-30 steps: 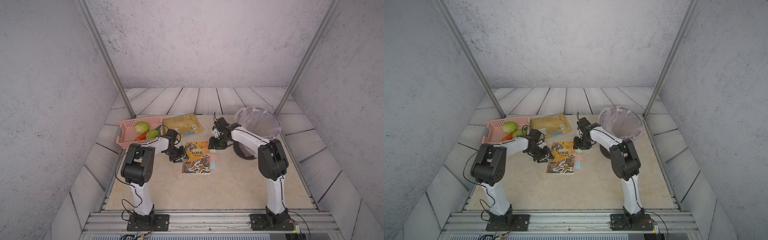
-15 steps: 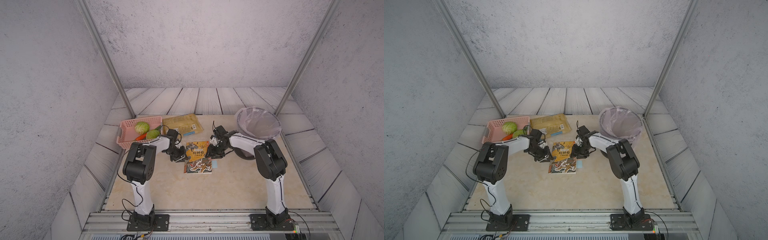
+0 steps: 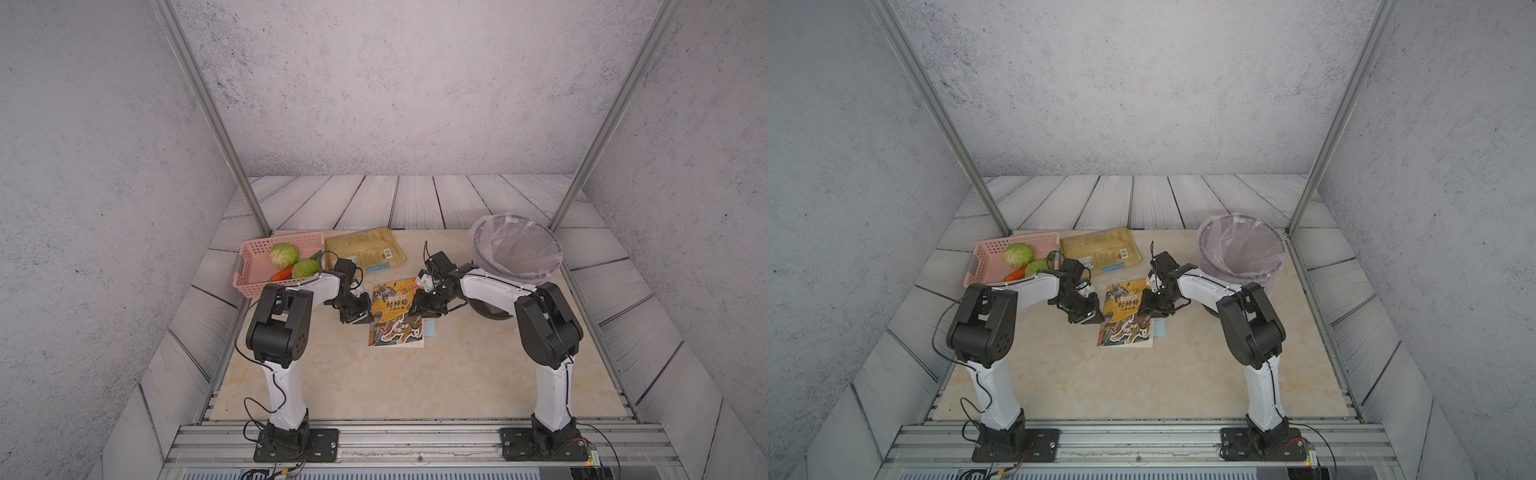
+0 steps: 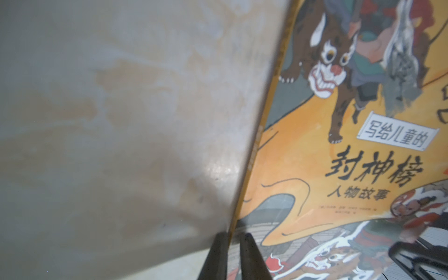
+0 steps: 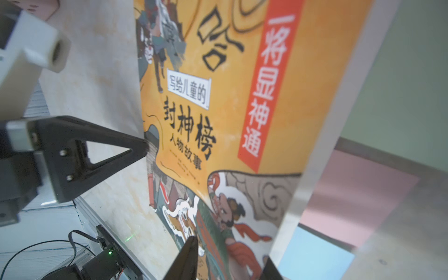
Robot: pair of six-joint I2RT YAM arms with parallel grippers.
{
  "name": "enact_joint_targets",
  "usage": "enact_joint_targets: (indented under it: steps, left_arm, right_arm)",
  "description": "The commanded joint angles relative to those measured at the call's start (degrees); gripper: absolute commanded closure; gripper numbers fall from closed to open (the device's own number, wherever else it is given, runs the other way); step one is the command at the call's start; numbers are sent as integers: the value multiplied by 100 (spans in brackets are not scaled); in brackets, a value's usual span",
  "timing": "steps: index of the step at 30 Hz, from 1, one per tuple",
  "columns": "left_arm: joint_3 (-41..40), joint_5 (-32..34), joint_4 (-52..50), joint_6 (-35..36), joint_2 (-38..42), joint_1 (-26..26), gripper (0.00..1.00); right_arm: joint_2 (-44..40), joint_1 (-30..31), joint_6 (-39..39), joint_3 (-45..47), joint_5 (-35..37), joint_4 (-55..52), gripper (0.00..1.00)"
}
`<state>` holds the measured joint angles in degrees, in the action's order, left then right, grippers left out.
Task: Peel off the used sticky note
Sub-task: Open the book at the center of the board.
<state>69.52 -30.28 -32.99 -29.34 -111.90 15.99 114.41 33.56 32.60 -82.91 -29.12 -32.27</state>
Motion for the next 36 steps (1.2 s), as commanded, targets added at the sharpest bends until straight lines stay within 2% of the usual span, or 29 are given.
enact_joint_targets:
  steps: [1, 5, 12, 20, 25, 31, 36]
  left_arm:
    - [-177, 237, -221, 51, -253, 79, 83]
    - [-166, 86, -215, -28, 92, -112, 72]
    - [-222, -126, -156, -89, 897, -766, 54]
    - [-342, -460, -67, -153, 1974, -1584, 40]
    - [-505, -675, 56, -226, 2644, -2122, 26]
    - [-635, -993, 162, -360, 3054, -2743, 23]
    - [-640, -1102, 172, -329, 3171, -2866, 22]
  right_arm:
    - [-273, 68, 91, 3, -60, -44, 64]
    - [-460, 161, 87, -254, 26, -228, 66]
    - [-420, 414, 93, -994, 68, -433, 67]
    - [379, 714, 340, -2102, -200, -254, 66]
    - [1057, 877, 568, -2873, -470, -68, 67]
    - [1899, 1151, 744, -3884, -701, -65, 67]
    - [2504, 1305, 808, -4458, -745, -127, 68]
